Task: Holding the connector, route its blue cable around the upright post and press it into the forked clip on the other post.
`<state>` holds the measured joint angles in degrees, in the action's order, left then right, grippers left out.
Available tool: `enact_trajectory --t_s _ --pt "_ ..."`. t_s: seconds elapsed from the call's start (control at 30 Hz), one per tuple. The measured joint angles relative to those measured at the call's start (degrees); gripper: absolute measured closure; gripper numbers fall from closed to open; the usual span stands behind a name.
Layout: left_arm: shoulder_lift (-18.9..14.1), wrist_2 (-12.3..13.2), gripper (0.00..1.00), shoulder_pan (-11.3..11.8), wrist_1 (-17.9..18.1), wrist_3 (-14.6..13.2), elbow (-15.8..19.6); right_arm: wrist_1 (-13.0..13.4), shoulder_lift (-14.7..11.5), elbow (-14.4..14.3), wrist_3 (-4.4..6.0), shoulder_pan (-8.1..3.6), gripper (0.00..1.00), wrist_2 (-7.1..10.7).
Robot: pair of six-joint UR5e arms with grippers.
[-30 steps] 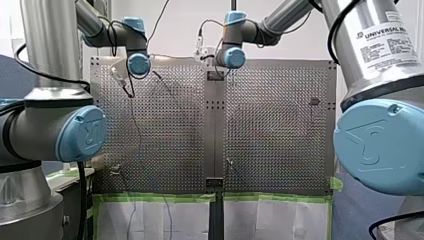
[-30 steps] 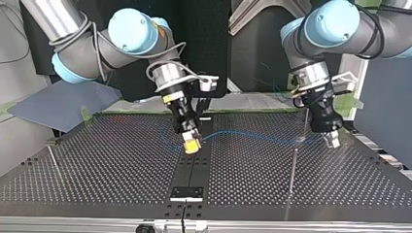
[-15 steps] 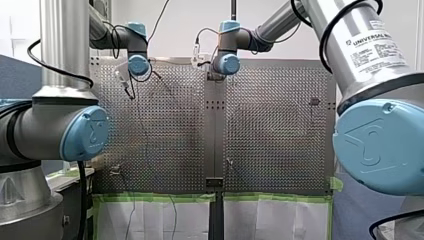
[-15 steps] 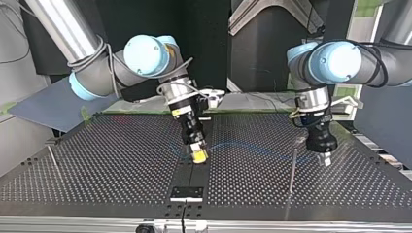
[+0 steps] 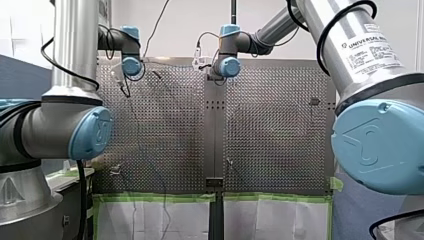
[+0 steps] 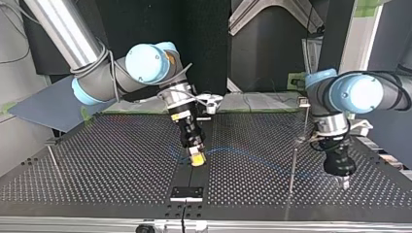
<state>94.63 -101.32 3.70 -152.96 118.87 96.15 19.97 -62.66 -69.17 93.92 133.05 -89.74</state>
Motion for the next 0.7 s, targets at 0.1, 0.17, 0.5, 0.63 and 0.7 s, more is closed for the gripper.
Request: enact_trajectory --t_s 0.1,0.17,0.5,0.63,0.7 --pt "1.39 0.9 0.8 1.06 0.01 -0.23 -0.53 -0.09 0.09 0.01 0.01 -0.02 1.0 -0.06" --pt "2.44 1.32 0.8 1.29 0.06 -0.36 -0.65 -0.12 0.16 0.02 0.03 -0.17 1.0 -0.17" --pt "5.11 2.69 0.8 0.78 0.04 -0.6 -0.65 -0.64 0.8 0.03 -0.04 -0.8 1.0 -1.37" --pt "5.15 3.39 0.8 0.49 0.07 -0.52 -0.64 -0.97 2.08 0.03 -0.11 -1.01 1.0 -1.56" --pt "5.37 3.64 0.8 0.36 -0.02 -0.45 -0.64 -1.1 2.67 0.03 -0.06 -1.05 1.0 -1.58"
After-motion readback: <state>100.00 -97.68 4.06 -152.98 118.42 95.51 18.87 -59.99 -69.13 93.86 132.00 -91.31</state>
